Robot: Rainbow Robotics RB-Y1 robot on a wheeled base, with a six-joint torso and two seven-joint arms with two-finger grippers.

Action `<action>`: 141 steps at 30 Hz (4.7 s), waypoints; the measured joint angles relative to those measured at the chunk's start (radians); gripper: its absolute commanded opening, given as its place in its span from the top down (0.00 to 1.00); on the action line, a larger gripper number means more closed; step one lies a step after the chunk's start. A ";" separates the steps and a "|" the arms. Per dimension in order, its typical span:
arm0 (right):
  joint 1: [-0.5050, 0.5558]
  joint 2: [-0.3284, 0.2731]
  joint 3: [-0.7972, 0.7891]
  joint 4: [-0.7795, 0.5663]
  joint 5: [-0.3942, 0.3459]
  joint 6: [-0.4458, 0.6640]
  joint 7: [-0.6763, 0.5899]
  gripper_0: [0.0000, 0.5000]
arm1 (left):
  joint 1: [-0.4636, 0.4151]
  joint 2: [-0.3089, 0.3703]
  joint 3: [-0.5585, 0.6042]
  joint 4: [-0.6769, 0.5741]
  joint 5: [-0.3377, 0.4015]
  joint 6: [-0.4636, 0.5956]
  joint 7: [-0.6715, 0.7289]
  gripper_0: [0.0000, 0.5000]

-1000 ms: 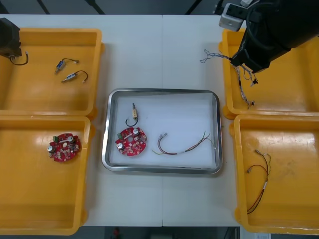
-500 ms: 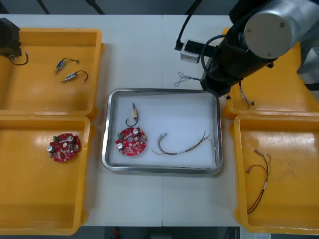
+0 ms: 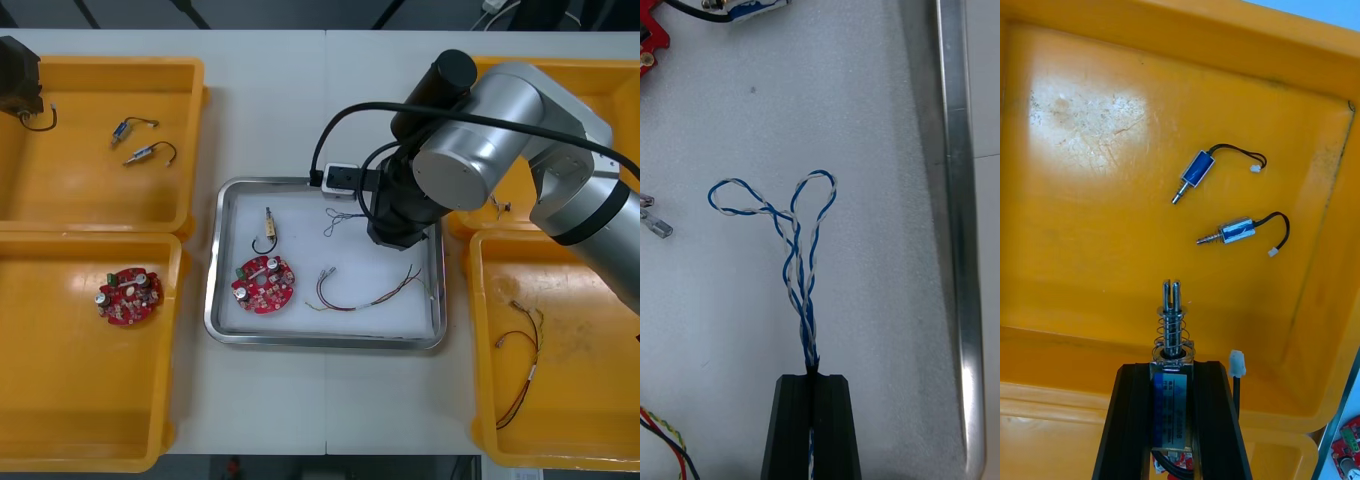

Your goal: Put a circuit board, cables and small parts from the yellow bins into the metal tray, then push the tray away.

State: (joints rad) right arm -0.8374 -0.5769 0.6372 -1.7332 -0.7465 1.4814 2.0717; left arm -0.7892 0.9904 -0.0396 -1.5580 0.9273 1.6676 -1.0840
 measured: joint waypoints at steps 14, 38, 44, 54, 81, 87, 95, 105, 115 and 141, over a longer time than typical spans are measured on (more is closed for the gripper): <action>0.001 0.043 0.076 0.097 0.051 -0.081 0.058 0.11 | 0.000 0.000 0.000 0.000 0.000 0.000 0.000 1.00; 0.001 0.027 -0.143 -0.045 -0.007 0.145 0.094 0.00 | 0.000 0.000 0.000 0.000 0.000 0.000 0.000 1.00; 0.002 -0.019 -0.320 -0.066 -0.102 0.252 0.094 0.00 | 0.000 0.000 0.000 0.000 0.000 0.000 0.000 1.00; 0.002 -0.127 -0.501 -0.068 -0.140 0.405 -0.032 0.00 | 0.000 0.001 0.000 -0.001 0.000 0.000 0.000 1.00; 0.248 -0.237 -0.903 -0.078 -0.144 0.435 -0.677 0.00 | 0.027 0.001 0.008 -0.002 0.000 0.000 0.000 1.00; 0.305 -0.237 -0.905 -0.113 -0.110 0.435 -0.803 0.00 | 0.027 0.001 0.014 -0.006 0.007 0.017 0.000 1.00; 0.410 -0.237 -0.905 -0.189 -0.075 0.435 -0.817 0.00 | 0.027 -0.001 0.014 -0.052 0.031 0.026 0.000 1.00; 0.503 -0.227 -0.905 -0.269 -0.067 0.435 -0.841 0.00 | 0.027 -0.050 0.001 -0.186 0.016 0.048 0.002 1.00; 0.523 -0.208 -0.907 -0.307 -0.064 0.435 -0.845 0.00 | 0.027 -0.125 -0.101 -0.258 -0.016 0.048 0.150 1.00; 0.545 -0.198 -0.913 -0.321 -0.061 0.435 -0.879 0.00 | 0.011 -0.410 -0.453 -0.326 -0.295 0.048 0.611 1.00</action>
State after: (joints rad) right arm -0.2919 -0.7749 -0.2753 -2.0542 -0.8071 1.9163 1.1925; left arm -0.7784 0.5803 -0.4924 -1.8840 0.6322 1.7160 -0.4735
